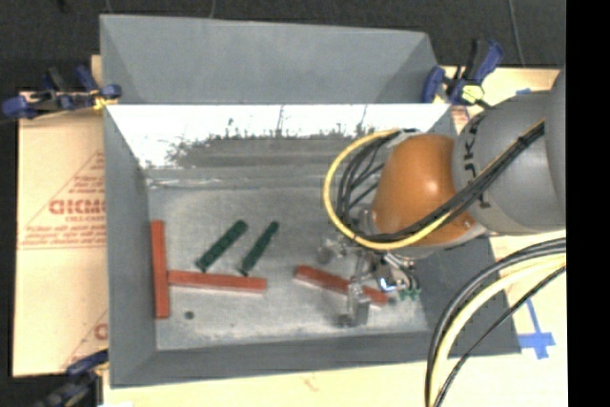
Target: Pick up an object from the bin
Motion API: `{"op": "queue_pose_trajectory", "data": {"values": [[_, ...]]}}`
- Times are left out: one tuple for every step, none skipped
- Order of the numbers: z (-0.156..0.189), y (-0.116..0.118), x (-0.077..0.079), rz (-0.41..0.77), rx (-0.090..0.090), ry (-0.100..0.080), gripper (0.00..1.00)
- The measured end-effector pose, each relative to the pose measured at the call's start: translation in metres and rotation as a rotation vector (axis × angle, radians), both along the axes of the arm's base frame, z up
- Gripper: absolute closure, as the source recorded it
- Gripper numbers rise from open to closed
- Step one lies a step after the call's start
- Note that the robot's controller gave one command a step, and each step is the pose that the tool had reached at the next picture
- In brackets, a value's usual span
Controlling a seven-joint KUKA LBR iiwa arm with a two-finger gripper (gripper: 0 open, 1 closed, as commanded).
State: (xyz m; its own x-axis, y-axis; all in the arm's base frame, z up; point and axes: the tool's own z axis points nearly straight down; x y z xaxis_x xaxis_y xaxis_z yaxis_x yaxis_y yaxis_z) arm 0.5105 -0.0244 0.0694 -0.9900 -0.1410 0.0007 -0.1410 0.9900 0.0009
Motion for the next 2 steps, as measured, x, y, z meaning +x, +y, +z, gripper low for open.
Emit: {"op": "queue_pose_trajectory", "data": {"values": [[0.001, 0.000, 0.002, 0.003, -0.001, -0.004, 1.00], [0.143, -0.003, 0.021, 0.200, -0.003, -0.012, 1.00]]}}
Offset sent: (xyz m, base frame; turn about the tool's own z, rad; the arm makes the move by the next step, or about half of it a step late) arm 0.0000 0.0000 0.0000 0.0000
